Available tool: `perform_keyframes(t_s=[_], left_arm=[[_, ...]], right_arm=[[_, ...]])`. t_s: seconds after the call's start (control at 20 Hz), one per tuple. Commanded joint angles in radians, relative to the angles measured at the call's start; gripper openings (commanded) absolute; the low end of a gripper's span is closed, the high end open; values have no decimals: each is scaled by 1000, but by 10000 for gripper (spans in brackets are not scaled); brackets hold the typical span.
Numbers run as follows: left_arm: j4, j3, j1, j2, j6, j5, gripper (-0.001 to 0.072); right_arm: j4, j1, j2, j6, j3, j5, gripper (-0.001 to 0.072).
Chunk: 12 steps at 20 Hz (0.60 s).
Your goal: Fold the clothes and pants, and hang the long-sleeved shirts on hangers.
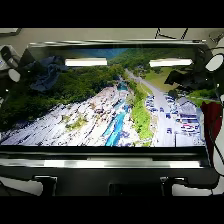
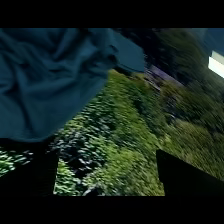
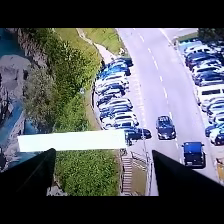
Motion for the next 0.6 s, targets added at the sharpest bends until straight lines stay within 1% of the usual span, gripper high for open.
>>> perform_keyframes(t_s=[0.0, 0.1, 0.2, 0.35, 0.5, 0.55], left_arm=[[-350, 129, 225, -181, -69, -195, 716], [-461, 124, 282, -245, -45, -237, 716], [-504, 124, 285, -294, -1, -217, 716], [-525, 124, 247, -347, 12, -131, 717], [-612, 124, 200, -387, 77, -2, 716], [-636, 124, 186, -398, 81, 43, 716]], right_arm=[[0, 1, -1, -9, 0, -22, 673], [5, 1, -1, -8, 0, -18, 673], [9, 1, -1, -8, 0, -3, 673], [8, 1, -1, -8, 0, 10, 673], [8, 1, -1, -8, 0, 10, 673], [10, 1, -1, -8, 0, 10, 673]])
